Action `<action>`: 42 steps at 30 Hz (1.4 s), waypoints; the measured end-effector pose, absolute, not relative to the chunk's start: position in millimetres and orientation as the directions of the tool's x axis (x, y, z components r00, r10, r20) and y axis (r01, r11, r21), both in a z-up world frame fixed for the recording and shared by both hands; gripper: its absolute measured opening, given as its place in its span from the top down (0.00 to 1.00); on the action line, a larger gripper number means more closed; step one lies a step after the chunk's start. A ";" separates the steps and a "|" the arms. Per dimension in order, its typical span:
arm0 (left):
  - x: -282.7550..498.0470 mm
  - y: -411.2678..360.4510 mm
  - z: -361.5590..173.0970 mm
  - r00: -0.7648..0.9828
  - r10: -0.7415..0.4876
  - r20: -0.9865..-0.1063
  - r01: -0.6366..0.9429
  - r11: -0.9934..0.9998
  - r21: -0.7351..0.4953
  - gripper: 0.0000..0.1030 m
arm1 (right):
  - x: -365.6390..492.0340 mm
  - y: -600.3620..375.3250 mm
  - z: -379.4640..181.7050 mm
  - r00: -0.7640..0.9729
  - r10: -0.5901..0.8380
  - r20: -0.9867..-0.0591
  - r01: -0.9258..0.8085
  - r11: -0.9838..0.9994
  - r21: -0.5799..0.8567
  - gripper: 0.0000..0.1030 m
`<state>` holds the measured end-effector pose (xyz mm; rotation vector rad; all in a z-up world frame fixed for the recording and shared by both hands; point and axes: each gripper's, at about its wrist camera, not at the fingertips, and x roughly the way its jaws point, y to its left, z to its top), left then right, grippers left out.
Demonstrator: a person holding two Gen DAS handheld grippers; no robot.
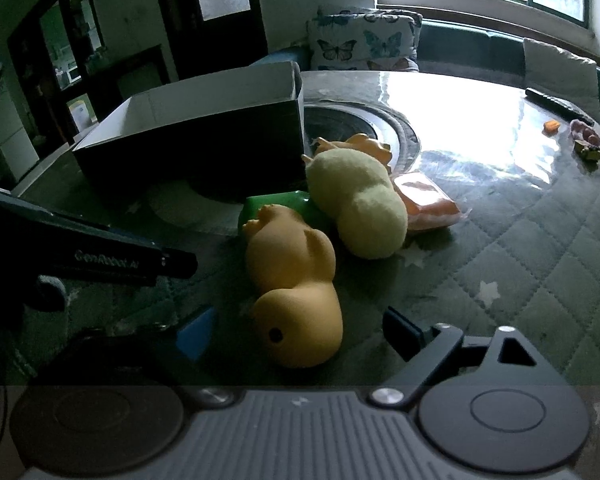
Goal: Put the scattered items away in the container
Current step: 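Close the right tool on the yellow rubber duck while the left tool grips its other side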
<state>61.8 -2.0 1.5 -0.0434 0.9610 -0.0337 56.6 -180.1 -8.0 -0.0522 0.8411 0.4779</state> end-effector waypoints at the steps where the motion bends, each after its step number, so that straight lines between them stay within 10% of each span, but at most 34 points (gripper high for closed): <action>1: 62.4 -1.3 2.2 0.573 -0.050 -0.818 0.011 0.999 -0.054 0.64 | 57.4 -180.2 -8.5 0.564 0.389 -0.728 -0.428 0.892 0.145 0.14; 20: 60.6 -11.9 39.1 0.586 -0.311 -0.748 0.217 0.950 -0.225 0.64 | 66.6 -184.7 -3.8 0.547 0.438 -0.714 -0.437 0.876 0.203 0.54; 42: 96.3 -12.7 18.9 0.467 -0.423 -0.777 0.115 0.900 -0.421 0.62 | 67.9 -186.9 -4.2 0.542 0.456 -0.706 -0.444 0.868 0.220 0.54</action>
